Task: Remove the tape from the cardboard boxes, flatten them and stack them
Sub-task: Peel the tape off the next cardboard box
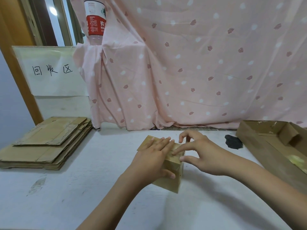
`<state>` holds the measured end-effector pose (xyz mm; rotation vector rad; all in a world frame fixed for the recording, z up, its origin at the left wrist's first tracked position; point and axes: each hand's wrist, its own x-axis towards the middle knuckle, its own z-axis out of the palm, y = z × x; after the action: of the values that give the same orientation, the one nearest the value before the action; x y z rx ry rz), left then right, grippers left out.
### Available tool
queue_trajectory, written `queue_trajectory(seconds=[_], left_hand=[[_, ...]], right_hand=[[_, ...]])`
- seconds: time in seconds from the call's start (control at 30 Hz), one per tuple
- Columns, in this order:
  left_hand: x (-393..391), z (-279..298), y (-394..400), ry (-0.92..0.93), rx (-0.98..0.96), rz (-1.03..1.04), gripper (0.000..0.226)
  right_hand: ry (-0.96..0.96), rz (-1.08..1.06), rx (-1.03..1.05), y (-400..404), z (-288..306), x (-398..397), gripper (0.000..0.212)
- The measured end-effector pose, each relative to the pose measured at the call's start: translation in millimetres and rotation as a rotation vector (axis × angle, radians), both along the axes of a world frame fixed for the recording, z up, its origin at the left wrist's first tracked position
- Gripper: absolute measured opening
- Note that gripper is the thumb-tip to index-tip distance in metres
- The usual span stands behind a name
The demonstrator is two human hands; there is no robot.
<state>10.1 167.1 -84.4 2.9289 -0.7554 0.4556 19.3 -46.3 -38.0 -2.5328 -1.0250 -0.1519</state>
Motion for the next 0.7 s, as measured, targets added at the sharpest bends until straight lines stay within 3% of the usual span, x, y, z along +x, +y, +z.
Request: queue_trajectory(seconds=[0.07,0.2,0.37,0.43,0.5,0.6,0.7], left_hand=[[-1,0,0,0.005,0.004,0.004,0.106],[-3,2,-1,0.018,0.002,0.016,0.106],[-5,3,-2,0.028,-0.014,0.022,0.105],[-6,2,-5,0.017,-0.007,0.032,0.105],[-5,1,-7,0.020,-0.010,0.055,0.104],[-6,2,-11,0.025,0.007,0.082,0.102],[-8,1,-15,0.020,0.013,0.096,0.102]], right_hand=[[0.016,-0.008,0.016,1,2,1,0.013],[0.107,-0.011,0.110,-1,8,-1,0.024],[0.529,0.107,0.378,-14,-4,-2,0.008],[0.581,0.059,0.408,-11,-4,-5,0.012],[0.438,-0.098,0.365,-2,-2,-11,0.018],[0.010,-0.216,0.056,8,-7,-20,0.022],[-0.150,-0.222,-0.102,8,-16,-24,0.054]])
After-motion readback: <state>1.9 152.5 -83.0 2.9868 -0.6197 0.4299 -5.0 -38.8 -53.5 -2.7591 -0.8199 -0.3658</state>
